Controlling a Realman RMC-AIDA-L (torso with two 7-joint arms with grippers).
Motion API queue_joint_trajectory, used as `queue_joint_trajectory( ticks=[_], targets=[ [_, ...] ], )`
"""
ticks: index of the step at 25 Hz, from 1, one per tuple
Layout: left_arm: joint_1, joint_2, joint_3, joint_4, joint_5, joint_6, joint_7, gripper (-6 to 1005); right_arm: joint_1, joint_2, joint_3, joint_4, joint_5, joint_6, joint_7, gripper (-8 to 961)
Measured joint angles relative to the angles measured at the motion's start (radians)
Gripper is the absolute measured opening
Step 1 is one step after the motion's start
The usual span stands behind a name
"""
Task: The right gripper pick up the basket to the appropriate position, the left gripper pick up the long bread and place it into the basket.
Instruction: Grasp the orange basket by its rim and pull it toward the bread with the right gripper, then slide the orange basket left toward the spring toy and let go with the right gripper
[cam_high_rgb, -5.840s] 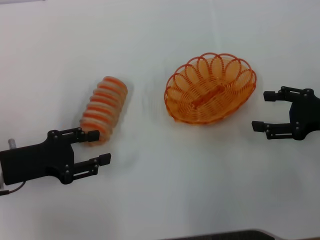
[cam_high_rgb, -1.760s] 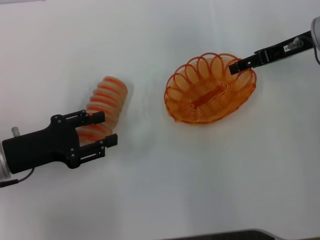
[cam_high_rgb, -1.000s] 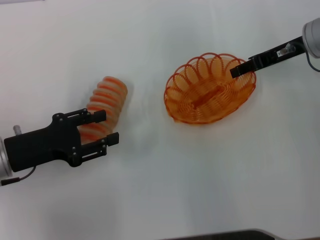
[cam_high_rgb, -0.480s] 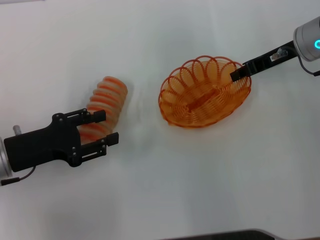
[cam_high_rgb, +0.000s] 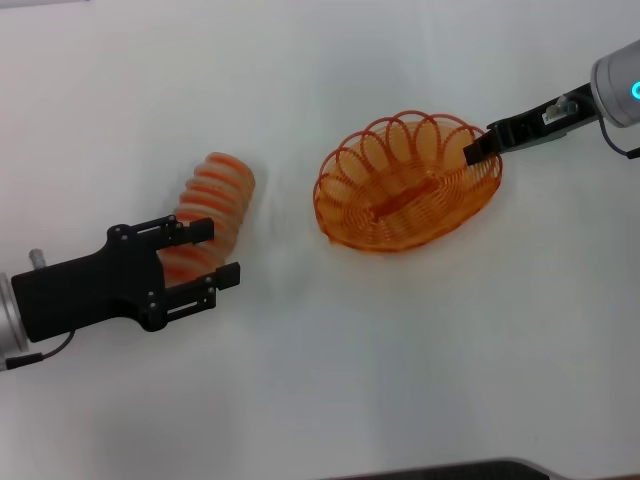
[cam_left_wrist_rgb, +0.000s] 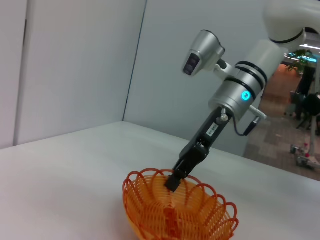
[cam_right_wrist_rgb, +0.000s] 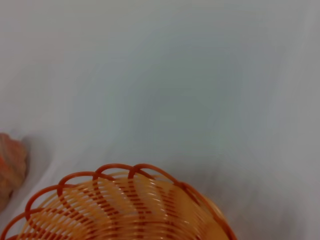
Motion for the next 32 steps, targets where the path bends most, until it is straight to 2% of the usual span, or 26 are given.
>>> queue_joint_trajectory(
  ticks=[5, 13, 19, 20, 21, 23, 32],
  targets=[
    [0.002, -0.012, -0.005, 0.020, 0.000, -0.030, 0.000, 642, -0.002, 0.003, 0.018, -0.005, 0.001, -0.006, 0.047, 106],
    [0.002, -0.015, -0.019, 0.034, -0.009, -0.047, 0.000, 642, 0.001, 0.009, 0.020, -0.018, 0.006, -0.006, 0.122, 103],
    [0.001, -0.017, -0.022, 0.050, -0.011, -0.065, 0.001, 642, -0.004, 0.044, 0.021, -0.079, 0.028, 0.011, 0.154, 100],
    [0.000, -0.017, -0.022, 0.050, -0.011, -0.070, 0.003, 642, -0.004, 0.057, 0.023, -0.095, 0.029, 0.021, 0.163, 99],
    [0.000, -0.018, -0.022, 0.051, -0.011, -0.075, 0.004, 642, -0.004, 0.057, 0.023, -0.095, 0.029, 0.021, 0.163, 99],
    [-0.001, -0.018, -0.022, 0.051, -0.011, -0.084, 0.006, 642, -0.003, 0.070, 0.028, -0.105, 0.035, 0.026, 0.173, 99],
    [-0.002, -0.026, -0.022, 0.079, -0.011, -0.110, 0.009, 642, 0.007, 0.079, 0.026, -0.095, 0.063, 0.040, 0.230, 98]
  ],
)
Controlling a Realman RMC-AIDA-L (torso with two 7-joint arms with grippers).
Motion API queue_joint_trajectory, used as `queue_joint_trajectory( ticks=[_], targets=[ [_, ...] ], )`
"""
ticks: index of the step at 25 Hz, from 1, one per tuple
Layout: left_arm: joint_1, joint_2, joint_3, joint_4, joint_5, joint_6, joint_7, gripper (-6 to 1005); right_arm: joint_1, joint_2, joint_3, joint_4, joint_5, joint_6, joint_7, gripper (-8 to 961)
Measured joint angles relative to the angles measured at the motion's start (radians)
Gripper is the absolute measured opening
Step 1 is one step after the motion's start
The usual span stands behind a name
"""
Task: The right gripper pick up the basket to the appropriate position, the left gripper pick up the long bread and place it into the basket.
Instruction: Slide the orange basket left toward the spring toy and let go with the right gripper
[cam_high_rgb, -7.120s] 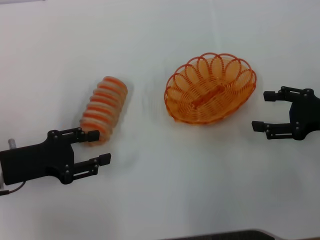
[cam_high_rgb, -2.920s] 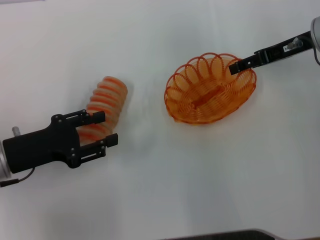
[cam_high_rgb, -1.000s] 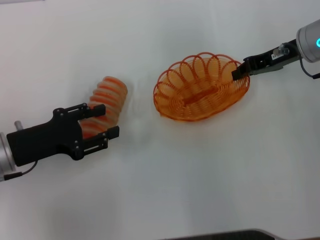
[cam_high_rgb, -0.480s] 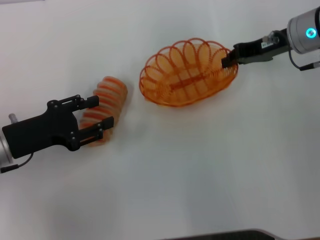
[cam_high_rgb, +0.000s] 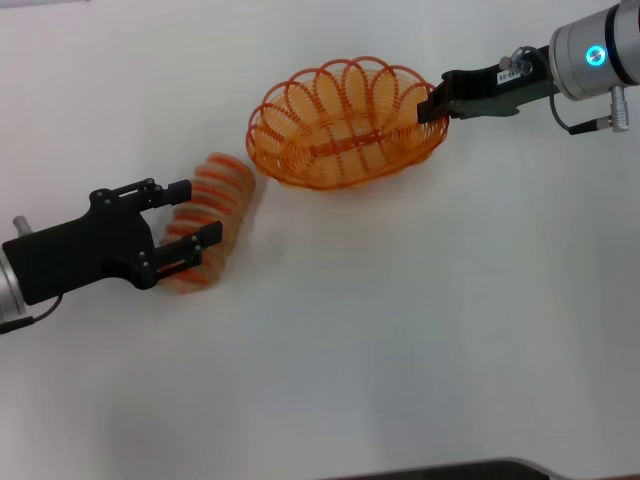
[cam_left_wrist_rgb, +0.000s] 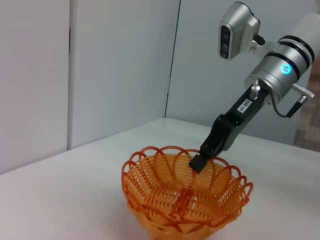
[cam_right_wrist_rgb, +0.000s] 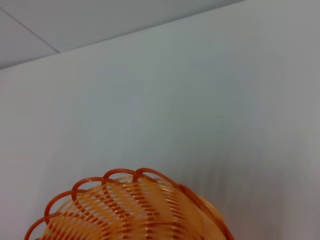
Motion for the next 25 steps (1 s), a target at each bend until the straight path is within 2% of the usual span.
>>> queue_joint_trajectory(
  ticks=[12, 25],
  targets=[
    [0.011, 0.008, 0.002, 0.034, 0.009, 0.010, 0.004, 642, -0.008, 0.001, -0.001, 0.053, 0.014, 0.025, 0.055, 99],
    [0.012, 0.001, 0.002, 0.045, 0.009, 0.001, 0.004, 642, -0.009, 0.006, -0.006, 0.095, 0.053, 0.080, 0.072, 99]
  ],
)
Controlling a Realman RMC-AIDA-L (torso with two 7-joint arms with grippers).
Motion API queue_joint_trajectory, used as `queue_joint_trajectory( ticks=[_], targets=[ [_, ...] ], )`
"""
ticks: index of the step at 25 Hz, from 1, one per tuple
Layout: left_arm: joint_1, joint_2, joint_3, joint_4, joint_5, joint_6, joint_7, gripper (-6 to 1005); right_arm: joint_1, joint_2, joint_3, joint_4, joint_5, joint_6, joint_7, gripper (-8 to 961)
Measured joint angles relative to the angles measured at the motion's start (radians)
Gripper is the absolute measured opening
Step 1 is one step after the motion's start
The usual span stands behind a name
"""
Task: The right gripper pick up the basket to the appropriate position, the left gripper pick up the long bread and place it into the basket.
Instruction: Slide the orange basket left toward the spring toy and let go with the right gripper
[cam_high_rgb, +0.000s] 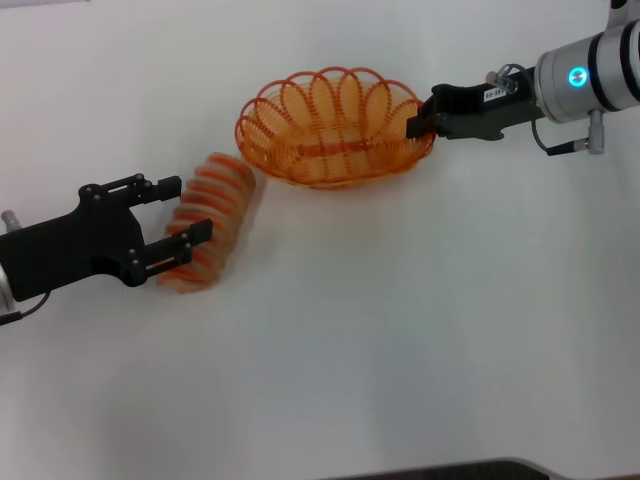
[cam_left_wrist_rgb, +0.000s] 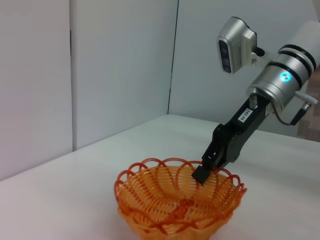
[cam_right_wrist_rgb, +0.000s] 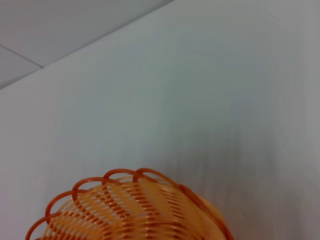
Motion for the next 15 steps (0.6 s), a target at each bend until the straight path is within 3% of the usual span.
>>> queue_joint_trajectory(
  ticks=[15],
  targets=[
    [-0.002, -0.001, 0.000, 0.000, 0.000, -0.009, 0.001, 642, -0.002, 0.006, -0.016, 0.048, 0.061, 0.040, -0.011, 100]
  ],
)
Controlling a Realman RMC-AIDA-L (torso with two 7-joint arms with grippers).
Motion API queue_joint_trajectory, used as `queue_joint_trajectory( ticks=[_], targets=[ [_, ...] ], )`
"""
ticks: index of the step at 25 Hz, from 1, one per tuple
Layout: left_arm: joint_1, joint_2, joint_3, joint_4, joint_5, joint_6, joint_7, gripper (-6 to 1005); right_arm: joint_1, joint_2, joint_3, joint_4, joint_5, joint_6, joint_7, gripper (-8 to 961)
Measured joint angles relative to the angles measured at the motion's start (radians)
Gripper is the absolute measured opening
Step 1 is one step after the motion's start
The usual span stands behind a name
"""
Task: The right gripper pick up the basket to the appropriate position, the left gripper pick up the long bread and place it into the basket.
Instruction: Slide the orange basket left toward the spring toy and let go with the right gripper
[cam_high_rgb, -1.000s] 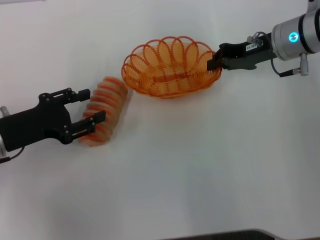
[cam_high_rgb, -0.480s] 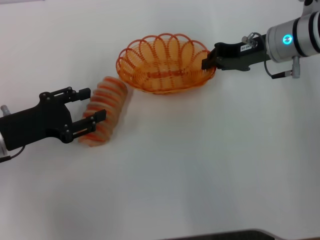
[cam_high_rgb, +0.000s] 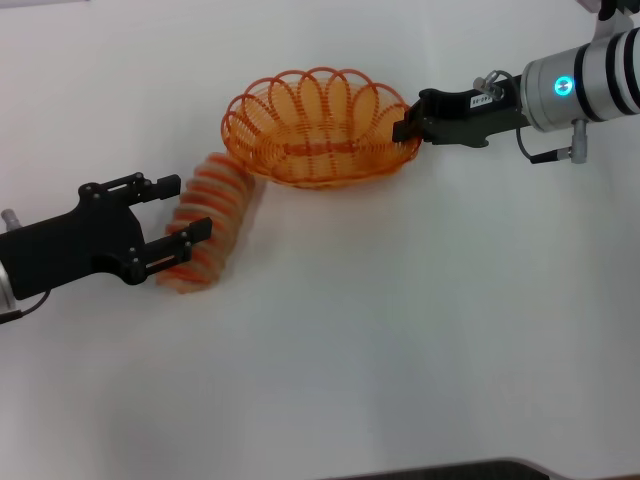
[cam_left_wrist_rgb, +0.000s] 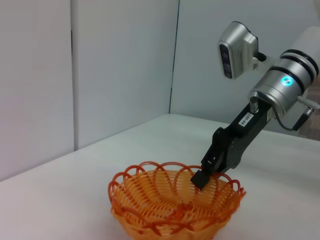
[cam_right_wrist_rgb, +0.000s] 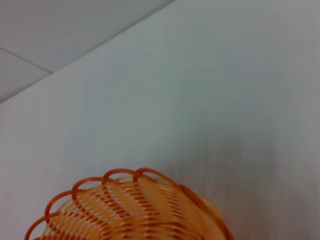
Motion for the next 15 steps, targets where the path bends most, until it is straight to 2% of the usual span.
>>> queue_joint_trajectory(
  ticks=[8, 15],
  targets=[
    [0.000, -0.003, 0.000, 0.000, 0.000, -0.004, 0.011, 642, 0.000, 0.000, -0.016, 0.018, 0.000, 0.024, -0.001, 96],
    [0.000, -0.003, 0.001, 0.000, 0.000, -0.005, 0.011, 642, 0.000, 0.000, -0.070, 0.017, 0.000, 0.047, -0.001, 104]
  ],
)
